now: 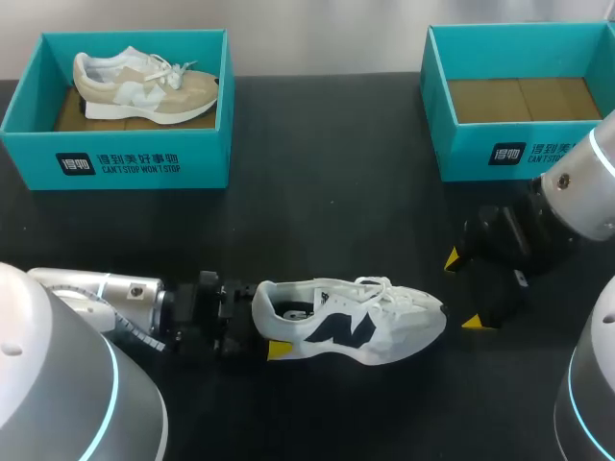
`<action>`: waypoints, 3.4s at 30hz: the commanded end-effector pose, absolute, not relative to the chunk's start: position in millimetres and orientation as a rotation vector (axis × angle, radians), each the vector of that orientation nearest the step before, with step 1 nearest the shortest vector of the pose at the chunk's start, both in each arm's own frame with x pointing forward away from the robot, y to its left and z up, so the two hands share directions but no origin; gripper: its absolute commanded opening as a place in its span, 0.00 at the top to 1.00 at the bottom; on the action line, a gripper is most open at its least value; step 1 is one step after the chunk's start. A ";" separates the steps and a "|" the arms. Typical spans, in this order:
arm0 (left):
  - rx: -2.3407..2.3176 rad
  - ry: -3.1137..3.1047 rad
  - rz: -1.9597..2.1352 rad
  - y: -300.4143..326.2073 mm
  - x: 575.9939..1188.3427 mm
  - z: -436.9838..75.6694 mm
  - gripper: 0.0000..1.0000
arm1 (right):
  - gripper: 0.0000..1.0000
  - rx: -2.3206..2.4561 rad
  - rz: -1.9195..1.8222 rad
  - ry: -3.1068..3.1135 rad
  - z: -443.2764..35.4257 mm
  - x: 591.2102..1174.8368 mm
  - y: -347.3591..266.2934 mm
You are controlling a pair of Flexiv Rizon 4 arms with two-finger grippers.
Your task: Take the shoe out of the shoebox, open the shoe tongue, remove and reinsert the insole, then place the shoe into the shoebox
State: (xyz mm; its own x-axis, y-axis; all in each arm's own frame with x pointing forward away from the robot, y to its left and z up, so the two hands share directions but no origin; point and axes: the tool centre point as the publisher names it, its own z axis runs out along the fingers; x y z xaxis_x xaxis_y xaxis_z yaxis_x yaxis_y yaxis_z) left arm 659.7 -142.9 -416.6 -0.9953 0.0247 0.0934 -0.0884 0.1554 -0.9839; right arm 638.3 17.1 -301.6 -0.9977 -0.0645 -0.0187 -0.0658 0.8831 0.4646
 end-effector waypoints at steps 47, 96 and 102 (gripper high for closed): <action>0.065 -2.319 1.987 -141.4 659.5 -419.5 1.00 | 0.00 1.679 0.193 2.509 -231.7 638.1 127.3; 0.065 -2.319 1.987 -141.4 659.5 -419.5 1.00 | 0.00 1.948 -0.282 1.994 -302.3 646.6 224.0; 0.065 -2.319 1.987 -141.4 659.5 -419.5 1.00 | 0.00 1.970 -0.303 1.960 -311.4 643.0 219.7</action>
